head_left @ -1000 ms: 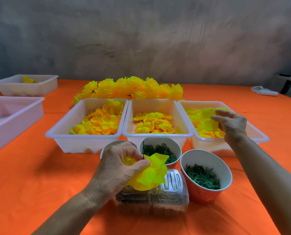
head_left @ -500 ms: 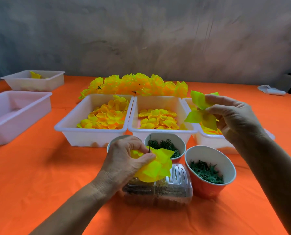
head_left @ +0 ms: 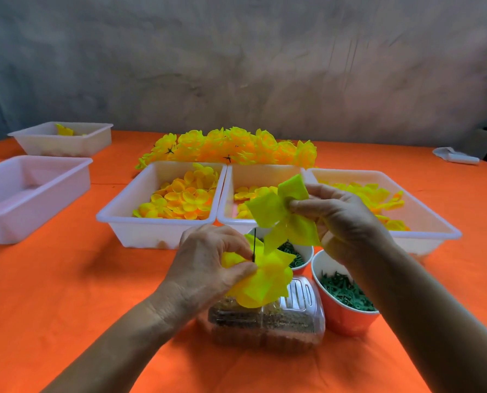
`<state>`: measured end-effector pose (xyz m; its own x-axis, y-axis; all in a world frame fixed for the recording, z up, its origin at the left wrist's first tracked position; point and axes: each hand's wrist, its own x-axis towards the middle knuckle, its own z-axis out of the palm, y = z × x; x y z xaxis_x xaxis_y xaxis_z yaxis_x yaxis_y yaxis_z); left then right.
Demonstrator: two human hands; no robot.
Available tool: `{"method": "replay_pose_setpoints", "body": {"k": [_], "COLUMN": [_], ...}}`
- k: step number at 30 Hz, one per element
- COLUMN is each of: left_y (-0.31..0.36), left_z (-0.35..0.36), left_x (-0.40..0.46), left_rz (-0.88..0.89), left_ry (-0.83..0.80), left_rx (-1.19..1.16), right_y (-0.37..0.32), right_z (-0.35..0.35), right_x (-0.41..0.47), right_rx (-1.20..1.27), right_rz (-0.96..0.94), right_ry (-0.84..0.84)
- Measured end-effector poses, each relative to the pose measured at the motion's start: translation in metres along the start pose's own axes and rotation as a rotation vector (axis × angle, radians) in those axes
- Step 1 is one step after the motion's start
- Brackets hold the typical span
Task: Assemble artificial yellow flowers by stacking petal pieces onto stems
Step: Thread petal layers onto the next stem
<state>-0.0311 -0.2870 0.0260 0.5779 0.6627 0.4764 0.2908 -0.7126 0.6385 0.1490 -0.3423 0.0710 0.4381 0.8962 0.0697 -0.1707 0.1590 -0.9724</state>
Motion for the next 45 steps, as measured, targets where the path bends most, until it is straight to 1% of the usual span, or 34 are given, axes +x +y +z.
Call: {"method": "replay_pose_setpoints", "body": {"k": [5,9,12,14,18,23,26,30,32,34,39,42,45], "left_y": [0.0,0.001,0.001,0.002,0.002,0.003,0.003,0.001,-0.001,-0.003,-0.008,-0.009,-0.008], "left_z": [-0.001,0.0,-0.001,-0.001,-0.001,-0.003,-0.003,-0.004,-0.004,-0.004,-0.006,-0.009,-0.01], "left_x": [0.0,0.0,-0.001,-0.002,-0.002,-0.003,-0.002,-0.001,-0.001,0.0,0.002,0.004,0.011], "left_rz": [-0.01,-0.036,-0.04,-0.044,-0.06,-0.07,-0.082,-0.092,-0.093,-0.099,-0.138,-0.143,-0.207], "left_ry": [0.004,-0.004,-0.023,-0.013,-0.002,-0.028,-0.034,-0.041,-0.044,-0.047,-0.055,-0.037,0.032], "left_rx": [-0.004,-0.015,-0.025,-0.035,-0.05,-0.053,-0.059,-0.086,-0.093,-0.111,-0.185,-0.275,-0.42], "right_y": [0.009,0.011,0.012,0.011,0.008,0.002,0.001,-0.001,-0.001,0.0,0.003,0.004,0.006], "right_z": [0.008,0.01,0.012,0.013,0.012,0.009,0.007,0.008,0.008,0.008,0.008,0.007,0.007], "right_x": [0.003,0.005,0.004,0.002,-0.004,-0.009,-0.009,-0.007,-0.006,-0.005,-0.007,-0.008,-0.008], "right_rx": [0.061,0.049,-0.008,-0.044,-0.115,-0.212,-0.224,-0.106,-0.093,-0.125,-0.132,-0.122,-0.16], "right_rz": [0.022,0.01,0.0,-0.008,-0.056,-0.135,-0.067,0.103,0.145,0.148,0.038,-0.089,-0.24], "right_ry": [0.063,0.107,0.141,0.135,0.124,0.13,0.135,0.11,0.098,0.081,0.003,-0.009,-0.023]}}
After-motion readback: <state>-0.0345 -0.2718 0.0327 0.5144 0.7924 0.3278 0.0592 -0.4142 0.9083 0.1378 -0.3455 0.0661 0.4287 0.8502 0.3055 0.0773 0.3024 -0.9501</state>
